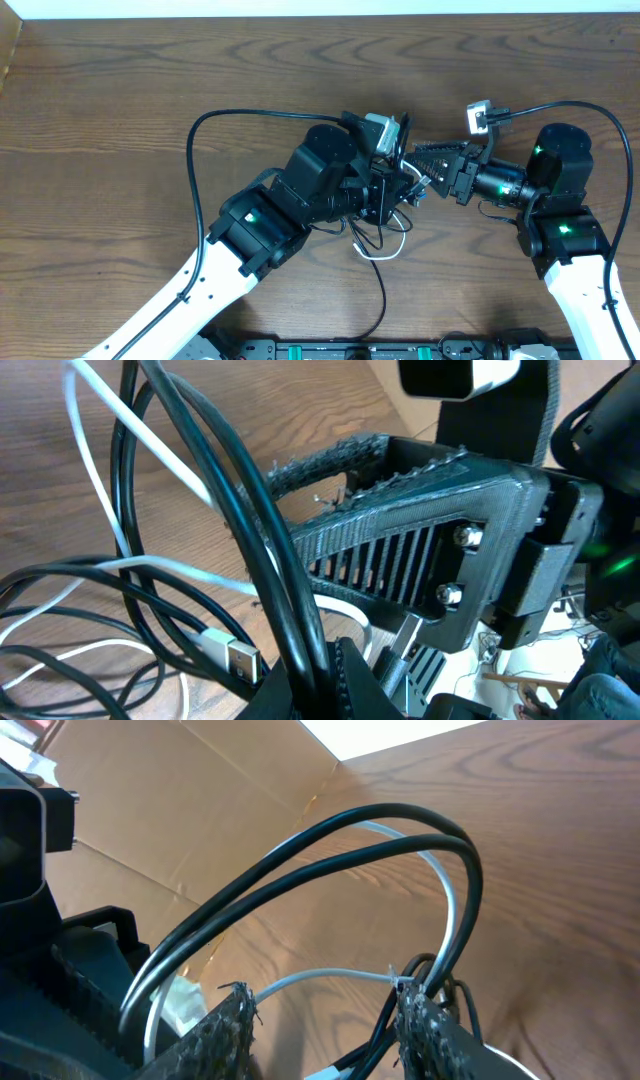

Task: Untangle cables

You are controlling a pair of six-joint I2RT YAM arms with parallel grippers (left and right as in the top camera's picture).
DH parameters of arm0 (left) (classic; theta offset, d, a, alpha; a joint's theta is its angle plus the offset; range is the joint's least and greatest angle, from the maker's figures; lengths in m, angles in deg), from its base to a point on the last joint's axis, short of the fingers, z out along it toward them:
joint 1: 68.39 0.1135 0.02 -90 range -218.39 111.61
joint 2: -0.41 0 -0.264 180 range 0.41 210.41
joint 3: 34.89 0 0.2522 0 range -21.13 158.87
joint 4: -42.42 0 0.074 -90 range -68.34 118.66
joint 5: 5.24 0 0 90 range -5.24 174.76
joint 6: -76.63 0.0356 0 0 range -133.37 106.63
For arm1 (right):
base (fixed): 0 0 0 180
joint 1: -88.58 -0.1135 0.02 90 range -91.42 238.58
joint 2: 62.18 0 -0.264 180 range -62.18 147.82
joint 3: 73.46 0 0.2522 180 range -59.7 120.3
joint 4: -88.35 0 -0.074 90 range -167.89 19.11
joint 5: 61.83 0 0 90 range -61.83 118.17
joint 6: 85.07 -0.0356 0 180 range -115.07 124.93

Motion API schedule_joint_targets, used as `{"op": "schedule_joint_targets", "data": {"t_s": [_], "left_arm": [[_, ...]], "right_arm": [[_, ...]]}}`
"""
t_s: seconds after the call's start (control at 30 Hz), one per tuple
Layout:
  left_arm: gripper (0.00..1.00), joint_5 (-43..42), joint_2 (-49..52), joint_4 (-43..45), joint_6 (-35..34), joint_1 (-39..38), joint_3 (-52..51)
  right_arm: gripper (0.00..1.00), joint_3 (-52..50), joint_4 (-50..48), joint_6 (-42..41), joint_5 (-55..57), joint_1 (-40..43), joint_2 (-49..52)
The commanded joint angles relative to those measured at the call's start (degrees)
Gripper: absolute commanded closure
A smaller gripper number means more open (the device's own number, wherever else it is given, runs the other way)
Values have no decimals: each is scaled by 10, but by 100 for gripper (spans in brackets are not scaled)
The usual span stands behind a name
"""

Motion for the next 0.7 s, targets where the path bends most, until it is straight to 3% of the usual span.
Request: {"op": "schedule_joint_targets", "data": {"t_s": [0.0,0.37,0.67], "left_arm": [[92,-16,-3,17,-2,0,12],[93,12,-15,24,0,5,12],[93,12,-53,23,0,53,12]], "right_arm": [[57,5,5,-7,-12,-3,-1],[57,5,35,13,-12,-2,-1],[53,5,68,30,-16,2,-1]]}}
